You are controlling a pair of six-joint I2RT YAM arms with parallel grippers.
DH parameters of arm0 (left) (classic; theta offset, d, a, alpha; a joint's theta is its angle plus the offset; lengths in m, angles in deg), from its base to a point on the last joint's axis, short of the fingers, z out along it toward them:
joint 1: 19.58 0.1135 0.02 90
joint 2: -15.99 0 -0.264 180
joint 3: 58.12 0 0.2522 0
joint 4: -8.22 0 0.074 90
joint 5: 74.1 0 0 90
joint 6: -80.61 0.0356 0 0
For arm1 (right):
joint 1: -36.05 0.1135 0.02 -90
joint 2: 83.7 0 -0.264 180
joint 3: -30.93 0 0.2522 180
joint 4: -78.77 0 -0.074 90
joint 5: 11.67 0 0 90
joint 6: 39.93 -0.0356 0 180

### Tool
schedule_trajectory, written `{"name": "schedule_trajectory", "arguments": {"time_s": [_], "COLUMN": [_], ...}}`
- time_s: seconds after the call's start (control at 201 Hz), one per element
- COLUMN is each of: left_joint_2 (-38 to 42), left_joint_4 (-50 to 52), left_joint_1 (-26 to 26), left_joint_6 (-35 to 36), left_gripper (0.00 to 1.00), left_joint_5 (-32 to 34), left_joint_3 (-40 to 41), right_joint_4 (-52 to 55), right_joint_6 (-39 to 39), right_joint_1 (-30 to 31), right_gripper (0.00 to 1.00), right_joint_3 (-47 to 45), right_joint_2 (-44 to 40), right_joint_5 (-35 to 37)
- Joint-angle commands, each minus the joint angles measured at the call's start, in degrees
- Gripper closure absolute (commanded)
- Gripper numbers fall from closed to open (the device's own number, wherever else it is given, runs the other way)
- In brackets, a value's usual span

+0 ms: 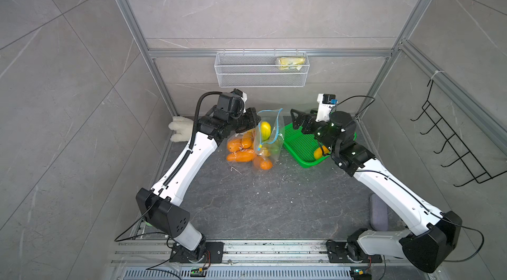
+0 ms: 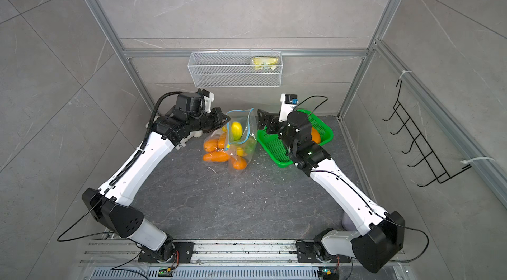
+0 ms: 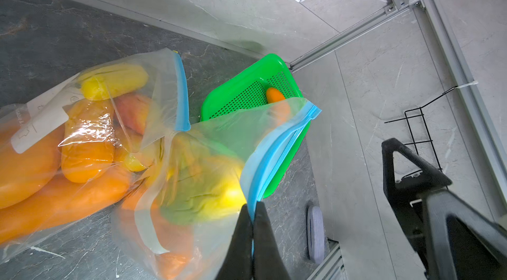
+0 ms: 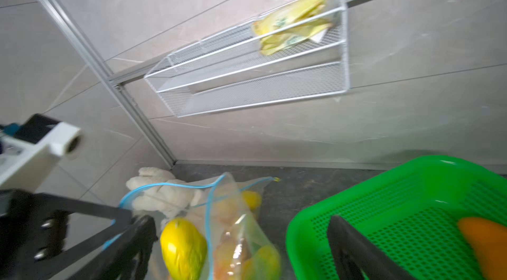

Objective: Place the mango in a zip-top bag and seal the zipper
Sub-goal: Place the mango in the zipper food storage bag, then pick up the mango from the basket.

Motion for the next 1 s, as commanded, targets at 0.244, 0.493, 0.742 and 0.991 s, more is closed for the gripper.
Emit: {"name": "schedule_trajectory", "arguments": {"time_s": [0.244,0.493,0.742,0.991], "left_joint_2": [1.7,2.3,2.8,3.1], "left_joint_4": [-1.1,-2.5,-2.5,-2.6], "left_joint_1": [0.0,0.0,0.0,0.0], "left_joint_6": [1.4,0.8,1.5,1.4], "left_gripper": [1.0,1.0,1.0,1.0], "left_joint_5": [-1.0,-1.7,-0.8,0.0], "left_joint_3": [-3.4,0.3,1.0,1.7], "right_joint_4": [27.0,34.0,52.8,65.9], "right_joint_6": [-2.2,-2.0,9.1,18.4], "right_joint_1": [-13.4,-22.7,-27.3,-27.3], "right_gripper": [0.0,0.0,0.0,0.0], "right_joint_3": [6.4,22.6,51.3,71.5], "right_joint_2": [11.9,34.6,57.9,71.5], "right_joint_5": [10.1,14.3,10.1,4.0]}}
